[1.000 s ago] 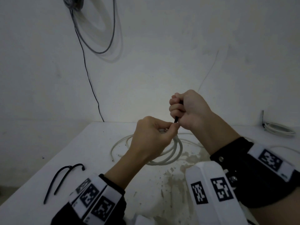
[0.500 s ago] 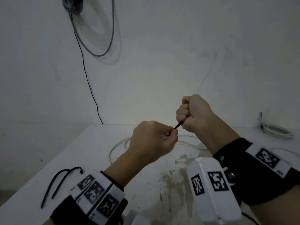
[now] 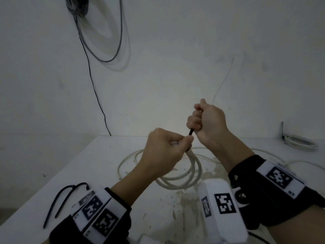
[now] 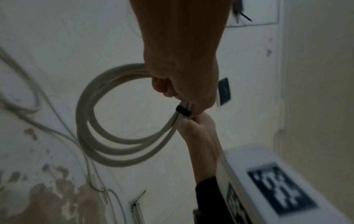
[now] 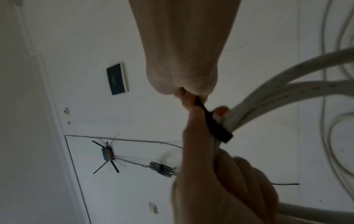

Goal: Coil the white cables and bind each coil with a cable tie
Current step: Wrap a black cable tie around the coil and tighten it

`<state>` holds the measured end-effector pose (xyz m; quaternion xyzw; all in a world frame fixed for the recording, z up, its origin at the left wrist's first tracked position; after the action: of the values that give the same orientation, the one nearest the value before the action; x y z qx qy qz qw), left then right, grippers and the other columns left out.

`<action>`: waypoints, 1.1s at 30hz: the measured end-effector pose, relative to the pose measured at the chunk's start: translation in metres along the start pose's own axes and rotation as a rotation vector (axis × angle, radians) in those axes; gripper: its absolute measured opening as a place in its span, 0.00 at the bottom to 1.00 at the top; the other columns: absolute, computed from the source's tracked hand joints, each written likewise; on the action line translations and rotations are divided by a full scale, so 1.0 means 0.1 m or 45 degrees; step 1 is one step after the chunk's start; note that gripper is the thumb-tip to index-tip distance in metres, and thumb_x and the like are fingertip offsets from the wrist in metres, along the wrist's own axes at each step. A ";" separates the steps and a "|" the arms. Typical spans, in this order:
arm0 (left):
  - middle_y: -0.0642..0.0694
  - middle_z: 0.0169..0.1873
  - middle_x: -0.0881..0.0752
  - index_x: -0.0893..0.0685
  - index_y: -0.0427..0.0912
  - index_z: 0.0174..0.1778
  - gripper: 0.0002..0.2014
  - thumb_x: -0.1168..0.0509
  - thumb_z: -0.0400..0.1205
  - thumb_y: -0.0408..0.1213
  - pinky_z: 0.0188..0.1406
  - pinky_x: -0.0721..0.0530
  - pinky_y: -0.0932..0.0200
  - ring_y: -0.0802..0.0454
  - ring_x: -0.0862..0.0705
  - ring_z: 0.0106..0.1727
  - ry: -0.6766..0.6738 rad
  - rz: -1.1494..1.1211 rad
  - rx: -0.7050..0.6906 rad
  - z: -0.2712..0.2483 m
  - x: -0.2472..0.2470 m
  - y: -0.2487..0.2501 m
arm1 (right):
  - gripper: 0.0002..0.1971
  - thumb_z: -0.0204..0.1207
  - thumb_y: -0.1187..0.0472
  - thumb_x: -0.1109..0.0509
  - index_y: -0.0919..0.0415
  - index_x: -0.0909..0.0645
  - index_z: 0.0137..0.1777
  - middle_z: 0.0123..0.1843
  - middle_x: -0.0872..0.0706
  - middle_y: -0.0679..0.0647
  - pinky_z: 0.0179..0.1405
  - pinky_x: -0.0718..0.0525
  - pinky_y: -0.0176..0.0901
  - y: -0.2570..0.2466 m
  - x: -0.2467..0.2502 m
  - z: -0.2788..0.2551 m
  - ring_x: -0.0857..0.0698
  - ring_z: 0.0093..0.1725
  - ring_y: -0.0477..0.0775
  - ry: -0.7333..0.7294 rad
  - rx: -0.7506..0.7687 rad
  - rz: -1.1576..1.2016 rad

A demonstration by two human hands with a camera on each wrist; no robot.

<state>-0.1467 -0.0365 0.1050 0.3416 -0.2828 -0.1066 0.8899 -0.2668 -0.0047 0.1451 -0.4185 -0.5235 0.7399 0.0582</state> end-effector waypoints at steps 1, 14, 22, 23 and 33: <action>0.45 0.14 0.20 0.09 0.38 0.37 0.12 0.32 0.79 0.40 0.13 0.36 0.68 0.57 0.37 0.11 0.039 -0.147 0.124 -0.02 0.02 -0.06 | 0.13 0.86 0.55 0.47 0.63 0.29 0.46 0.25 0.28 0.53 0.21 0.25 0.39 -0.01 0.02 -0.03 0.28 0.21 0.48 -0.125 -0.078 -0.016; 0.55 0.12 0.42 0.11 0.37 0.39 0.19 0.44 0.83 0.43 0.15 0.47 0.66 0.60 0.46 0.13 0.120 -1.190 0.748 -0.10 0.08 -0.25 | 0.28 0.82 0.43 0.47 0.64 0.24 0.31 0.19 0.27 0.52 0.27 0.23 0.42 0.29 0.43 -0.42 0.26 0.19 0.52 -0.519 0.036 -1.054; 0.54 0.13 0.43 0.15 0.44 0.18 0.28 0.48 0.83 0.35 0.18 0.49 0.62 0.59 0.47 0.15 0.053 -1.089 0.731 -0.10 0.05 -0.20 | 0.24 0.83 0.50 0.42 0.57 0.38 0.26 0.18 0.40 0.47 0.19 0.42 0.34 0.35 0.38 -0.40 0.44 0.17 0.47 -0.454 0.056 -0.837; 0.54 0.13 0.43 0.18 0.44 0.17 0.27 0.48 0.83 0.34 0.17 0.49 0.63 0.58 0.47 0.15 0.060 -1.074 0.744 -0.11 0.05 -0.21 | 0.24 0.83 0.51 0.42 0.57 0.38 0.25 0.18 0.40 0.47 0.19 0.42 0.33 0.36 0.38 -0.39 0.44 0.17 0.47 -0.452 0.059 -0.858; 0.45 0.32 0.22 0.20 0.37 0.56 0.20 0.44 0.84 0.51 0.42 0.17 0.52 0.49 0.17 0.38 0.076 -1.190 0.768 -0.03 -0.05 -0.24 | 0.25 0.83 0.47 0.41 0.56 0.38 0.26 0.15 0.44 0.46 0.12 0.46 0.30 0.34 0.45 -0.19 0.46 0.13 0.44 -0.143 -0.228 -0.189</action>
<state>-0.1489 -0.0502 0.0850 0.6732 -0.0937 -0.3945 0.6184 -0.2707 0.0179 0.0899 -0.3399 -0.6193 0.7062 0.0458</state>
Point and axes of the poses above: each hand's wrist, its own z-axis towards the middle knuckle, its own x-axis out of the back of the hand, y = z × x, the point moved 2 cm from there along z, towards the middle knuckle
